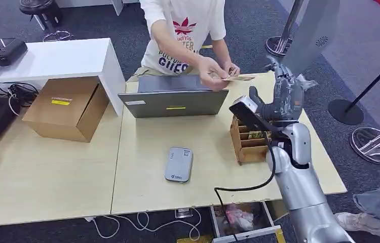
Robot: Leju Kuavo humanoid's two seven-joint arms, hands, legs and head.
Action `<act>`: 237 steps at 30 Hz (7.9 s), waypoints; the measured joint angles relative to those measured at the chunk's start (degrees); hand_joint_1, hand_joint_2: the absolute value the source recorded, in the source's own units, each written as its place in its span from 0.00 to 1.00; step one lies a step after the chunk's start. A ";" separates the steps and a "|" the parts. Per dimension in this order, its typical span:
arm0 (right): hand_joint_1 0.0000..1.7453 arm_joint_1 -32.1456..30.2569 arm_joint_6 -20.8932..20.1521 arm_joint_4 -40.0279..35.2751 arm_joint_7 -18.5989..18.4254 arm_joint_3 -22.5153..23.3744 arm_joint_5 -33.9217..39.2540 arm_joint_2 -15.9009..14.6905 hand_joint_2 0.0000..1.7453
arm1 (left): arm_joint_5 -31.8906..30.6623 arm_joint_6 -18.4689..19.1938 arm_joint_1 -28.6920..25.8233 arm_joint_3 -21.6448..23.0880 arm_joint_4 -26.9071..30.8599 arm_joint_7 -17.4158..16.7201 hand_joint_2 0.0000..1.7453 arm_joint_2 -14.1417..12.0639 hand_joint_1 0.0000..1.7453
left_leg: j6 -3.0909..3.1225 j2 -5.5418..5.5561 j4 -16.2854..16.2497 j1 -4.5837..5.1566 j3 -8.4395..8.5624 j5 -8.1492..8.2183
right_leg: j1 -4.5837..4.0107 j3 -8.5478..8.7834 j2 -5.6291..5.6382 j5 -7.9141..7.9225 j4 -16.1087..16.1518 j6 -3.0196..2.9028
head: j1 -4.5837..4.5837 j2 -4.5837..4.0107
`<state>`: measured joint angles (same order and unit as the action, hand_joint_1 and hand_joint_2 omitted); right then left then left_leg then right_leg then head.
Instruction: Pass the card to the sensor for recognition and then transmit it.
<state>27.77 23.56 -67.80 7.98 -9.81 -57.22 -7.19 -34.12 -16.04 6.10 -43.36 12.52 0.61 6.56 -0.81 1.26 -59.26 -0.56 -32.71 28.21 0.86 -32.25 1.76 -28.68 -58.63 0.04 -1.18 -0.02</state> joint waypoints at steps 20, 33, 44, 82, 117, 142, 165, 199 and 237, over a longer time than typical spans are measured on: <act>0.00 -0.17 -1.85 -0.18 -1.29 0.04 0.98 -0.02 1.00 | -0.35 0.07 -0.01 0.00 0.00 0.09 0.00 0.00 0.00 | 0.00 0.00 0.00 0.00 0.00 0.00 | 0.00 0.00 0.00 0.00 0.00 0.00 | 0.00 0.00; 0.85 2.58 -4.02 6.12 -2.40 1.62 1.70 -1.25 1.00 | -0.92 0.15 0.00 0.00 0.00 0.09 0.00 -0.09 0.00 | 0.00 0.00 0.00 0.00 0.00 0.00 | 0.00 0.00 0.00 0.00 0.00 0.00 | 0.00 0.00; 0.57 3.22 -3.78 8.33 -1.92 1.84 1.27 -1.36 1.00 | -0.92 0.33 0.01 0.00 0.00 0.09 0.00 -0.17 0.00 | 0.00 0.00 0.00 0.00 0.00 0.00 | 0.00 0.00 0.00 0.00 0.00 0.00 | 0.00 0.00; 0.97 5.59 -3.80 11.30 -0.15 1.81 1.38 -1.20 1.00 | -0.33 0.31 -0.03 -0.09 0.00 0.55 0.00 -0.15 0.00 | 0.02 0.01 0.00 0.00 -0.02 -0.02 | 0.00 0.00 -0.01 0.00 -0.01 0.00 | 0.00 0.00; 0.97 3.76 -2.80 5.18 1.03 -0.79 1.18 0.00 1.00 | -0.77 0.31 -0.02 -0.22 0.00 0.57 0.00 0.09 0.00 | 0.02 0.01 0.00 0.00 -0.02 -0.01 | 0.00 0.00 -0.01 0.00 -0.01 0.00 | 0.00 0.00; 1.00 1.46 -6.01 4.61 1.64 -4.44 5.49 2.10 1.00 | -1.88 0.90 1.03 -0.22 0.00 0.09 0.00 0.11 0.00 | 0.02 0.00 0.00 0.00 -0.01 -0.02 | 0.00 0.00 0.00 0.00 -0.01 0.00 | 0.00 0.00; 1.00 1.47 -8.11 8.96 1.44 -7.19 6.67 6.67 1.00 | -3.10 1.09 1.54 -0.20 0.00 -0.13 0.00 0.33 0.00 | 0.02 0.00 0.00 -0.01 -0.02 -0.02 | -0.01 0.00 0.00 0.00 -0.01 0.00 | 0.00 0.00; 1.00 1.47 -10.21 17.60 2.38 -10.93 8.04 10.47 1.00 | -4.55 1.29 3.06 0.52 0.00 -1.84 0.00 0.57 0.00 | 0.02 0.00 0.01 -0.01 -0.02 -0.02 | -0.01 -0.01 0.00 0.00 -0.02 0.00 | 0.00 0.00; 1.00 1.43 -12.24 25.42 3.63 -16.07 9.64 14.75 1.00 | -4.33 1.46 4.07 0.52 0.00 -1.33 0.00 0.44 0.00 | 0.02 -0.01 0.00 -0.02 -0.01 -0.02 | -0.02 -0.01 0.01 0.00 -0.02 0.00 | 0.00 0.00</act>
<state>29.20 11.32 -42.38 11.61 -25.88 -47.58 7.56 -38.45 -14.58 10.17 -42.84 12.52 -0.72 6.99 -0.79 1.25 -59.26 -0.58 -32.73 28.19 0.84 -32.27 1.78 -28.68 -58.65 0.03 -1.18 -0.02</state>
